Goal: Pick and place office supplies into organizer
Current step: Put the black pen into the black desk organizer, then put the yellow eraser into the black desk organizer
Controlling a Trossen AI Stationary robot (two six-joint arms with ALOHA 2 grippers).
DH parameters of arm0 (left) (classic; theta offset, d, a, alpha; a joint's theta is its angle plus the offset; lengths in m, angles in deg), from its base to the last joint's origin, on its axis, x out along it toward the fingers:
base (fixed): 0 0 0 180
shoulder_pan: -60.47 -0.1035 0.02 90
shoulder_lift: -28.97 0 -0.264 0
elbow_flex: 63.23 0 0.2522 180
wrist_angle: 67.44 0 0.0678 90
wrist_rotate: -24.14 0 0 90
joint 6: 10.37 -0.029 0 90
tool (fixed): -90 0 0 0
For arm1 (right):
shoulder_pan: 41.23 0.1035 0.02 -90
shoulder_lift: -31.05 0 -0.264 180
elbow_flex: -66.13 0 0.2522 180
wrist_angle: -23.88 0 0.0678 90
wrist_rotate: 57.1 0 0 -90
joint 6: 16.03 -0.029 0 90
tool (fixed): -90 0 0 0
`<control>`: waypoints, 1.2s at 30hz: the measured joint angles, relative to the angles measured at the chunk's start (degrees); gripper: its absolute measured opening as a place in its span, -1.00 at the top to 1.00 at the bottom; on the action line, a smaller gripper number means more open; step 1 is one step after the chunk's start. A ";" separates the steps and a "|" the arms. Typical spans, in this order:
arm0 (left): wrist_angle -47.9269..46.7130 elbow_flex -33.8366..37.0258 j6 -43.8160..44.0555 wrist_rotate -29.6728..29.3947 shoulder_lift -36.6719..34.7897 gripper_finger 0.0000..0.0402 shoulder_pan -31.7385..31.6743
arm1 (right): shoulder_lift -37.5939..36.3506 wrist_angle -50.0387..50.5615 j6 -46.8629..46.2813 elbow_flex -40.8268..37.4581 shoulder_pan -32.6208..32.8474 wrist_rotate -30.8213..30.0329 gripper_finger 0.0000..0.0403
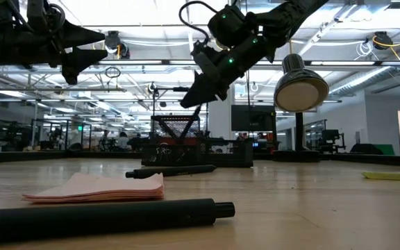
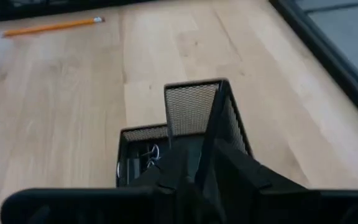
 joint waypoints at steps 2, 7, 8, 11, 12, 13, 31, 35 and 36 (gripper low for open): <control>0.02 0.00 -0.01 0.01 0.00 -0.08 0.00 | -0.05 -0.70 1.06 0.00 0.09 -1.35 0.51; -0.02 0.00 0.10 -0.02 0.00 -0.08 0.00 | -2.28 0.18 7.66 -0.07 0.24 -4.28 0.26; -0.04 0.00 0.19 -0.11 -0.02 -0.08 0.00 | -3.12 0.30 8.88 -0.07 0.39 -4.25 0.22; -0.42 0.00 0.65 -0.24 0.00 -0.08 0.00 | -6.54 1.40 10.59 -0.41 2.04 -4.05 0.15; -0.47 0.00 0.81 -0.24 0.00 -0.08 0.00 | -8.07 1.90 10.65 -1.05 2.87 -3.74 0.14; -0.67 0.00 1.18 -0.22 -0.02 -0.08 0.00 | -9.77 2.39 10.67 -2.07 3.69 -3.56 0.13; -2.64 0.00 2.62 0.09 0.00 -0.08 0.00 | -40.55 -20.06 -11.40 -44.90 26.03 -25.78 0.23; -2.60 0.00 2.80 0.09 0.00 -0.08 0.00 | -43.05 -19.99 -19.61 -51.09 31.94 -30.49 0.23; -2.59 0.00 2.78 0.10 0.00 -0.08 0.00 | -43.27 -20.01 -21.06 -52.34 33.47 -32.36 0.23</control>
